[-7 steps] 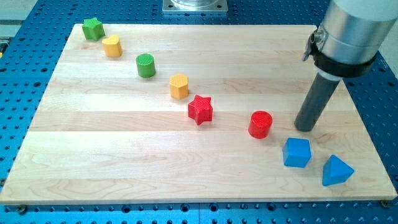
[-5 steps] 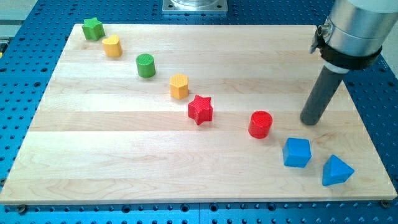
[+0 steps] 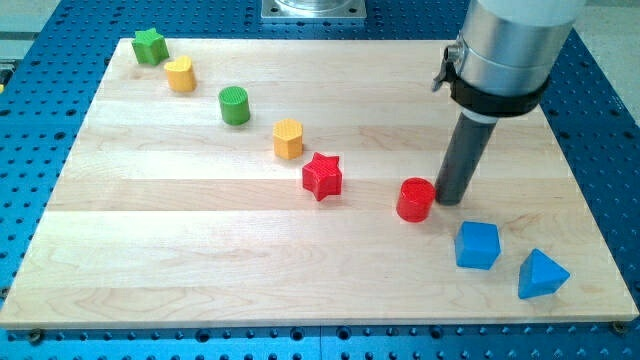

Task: Place the red circle diagonal to the red star

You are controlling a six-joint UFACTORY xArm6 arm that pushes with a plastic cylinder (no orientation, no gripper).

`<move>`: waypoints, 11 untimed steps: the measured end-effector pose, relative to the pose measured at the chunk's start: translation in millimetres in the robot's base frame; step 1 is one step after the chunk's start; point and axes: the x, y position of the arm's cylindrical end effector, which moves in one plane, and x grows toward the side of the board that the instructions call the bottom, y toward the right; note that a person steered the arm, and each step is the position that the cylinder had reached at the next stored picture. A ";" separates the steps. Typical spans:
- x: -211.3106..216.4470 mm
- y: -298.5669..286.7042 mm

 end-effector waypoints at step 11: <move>93.4 -88.8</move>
